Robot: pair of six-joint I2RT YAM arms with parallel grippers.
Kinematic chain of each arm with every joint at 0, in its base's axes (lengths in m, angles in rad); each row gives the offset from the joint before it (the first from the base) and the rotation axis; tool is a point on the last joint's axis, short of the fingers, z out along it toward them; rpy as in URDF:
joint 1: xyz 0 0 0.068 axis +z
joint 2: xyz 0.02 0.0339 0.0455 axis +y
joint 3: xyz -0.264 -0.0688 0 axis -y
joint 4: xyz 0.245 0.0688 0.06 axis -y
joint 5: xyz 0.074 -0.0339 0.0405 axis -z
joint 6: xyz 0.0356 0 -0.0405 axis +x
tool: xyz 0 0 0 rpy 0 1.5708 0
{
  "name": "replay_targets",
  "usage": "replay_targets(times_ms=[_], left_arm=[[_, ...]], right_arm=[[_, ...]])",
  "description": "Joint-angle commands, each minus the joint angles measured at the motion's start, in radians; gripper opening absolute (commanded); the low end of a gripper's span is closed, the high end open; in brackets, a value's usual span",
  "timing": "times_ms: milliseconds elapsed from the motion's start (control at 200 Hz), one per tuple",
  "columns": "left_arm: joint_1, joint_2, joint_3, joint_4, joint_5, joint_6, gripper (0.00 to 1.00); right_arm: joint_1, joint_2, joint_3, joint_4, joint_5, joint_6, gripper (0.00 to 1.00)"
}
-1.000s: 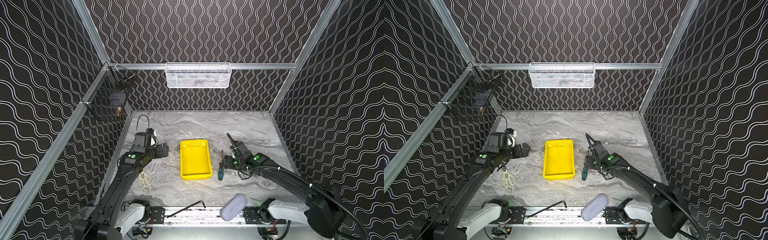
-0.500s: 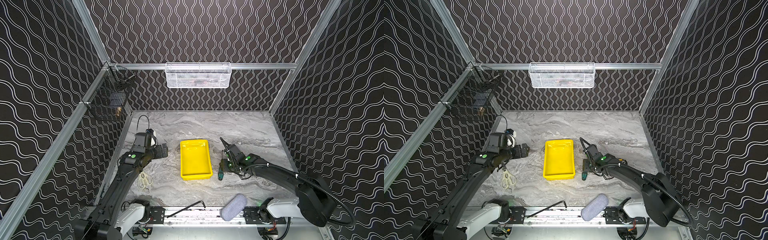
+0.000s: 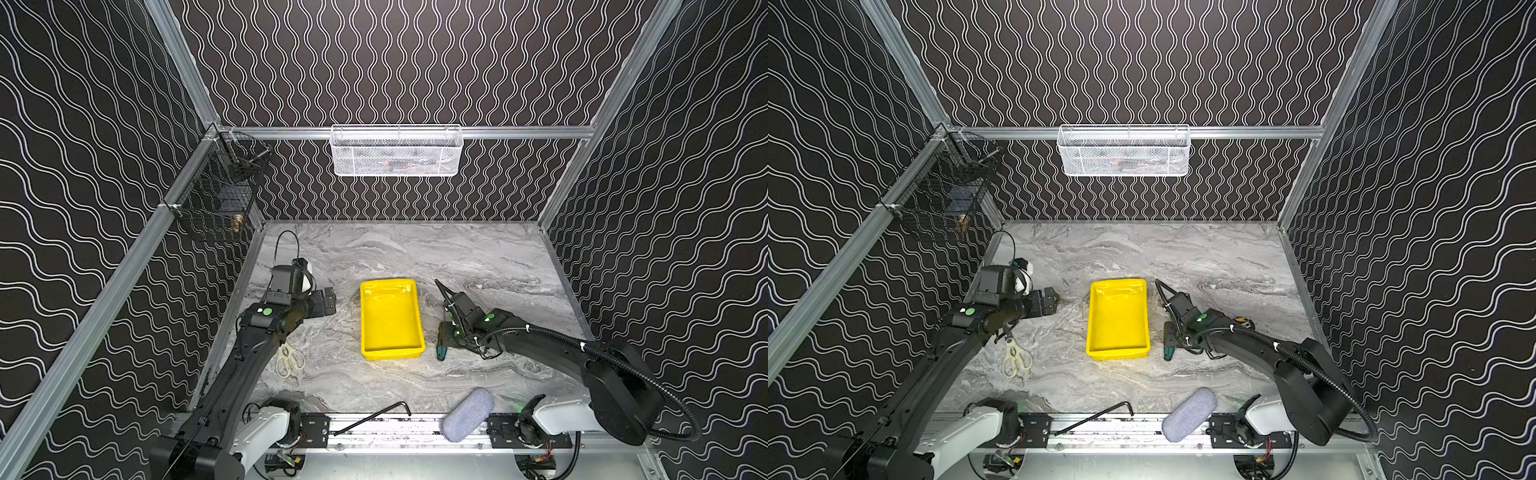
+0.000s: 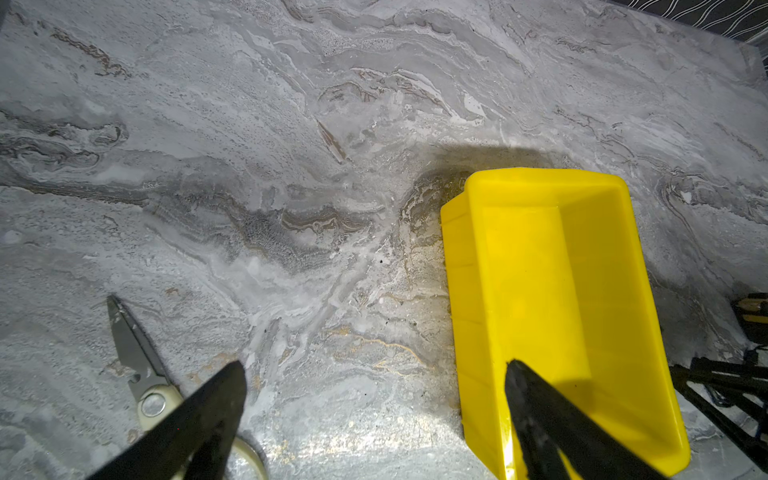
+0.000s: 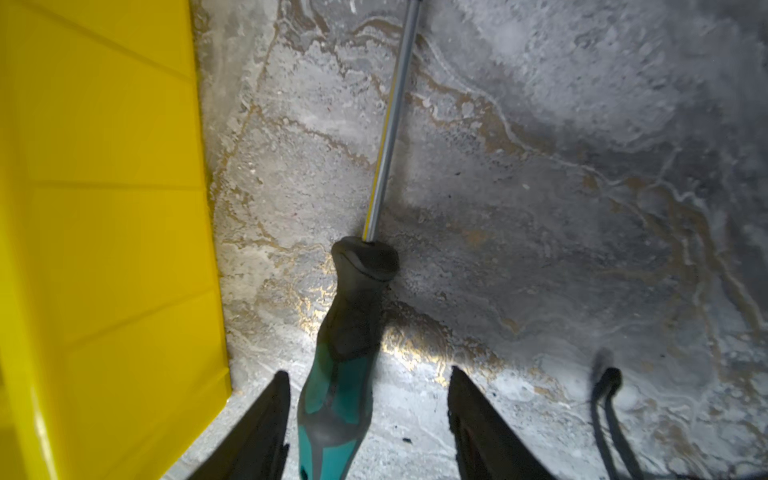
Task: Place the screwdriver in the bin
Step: 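Lower the right gripper and close it on the screwdriver handle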
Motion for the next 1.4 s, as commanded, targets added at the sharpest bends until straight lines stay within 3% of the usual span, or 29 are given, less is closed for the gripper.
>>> replay_targets(times_ms=[0, 611, 1397], left_arm=[[0.000, 0.003, 0.010, -0.007, -0.007, 0.005, 0.99], [0.000, -0.001, 0.010, -0.008, -0.013, 0.003, 0.99], [-0.001, 0.008, 0.012, -0.018, -0.028, 0.003, 0.99]], right_arm=[[0.004, 0.008, -0.005, 0.014, 0.003, 0.016, 0.61], [0.029, 0.076, 0.031, 0.032, 0.008, 0.012, 0.61], [0.031, 0.182, 0.036, 0.071, 0.055, -0.007, 0.34]])
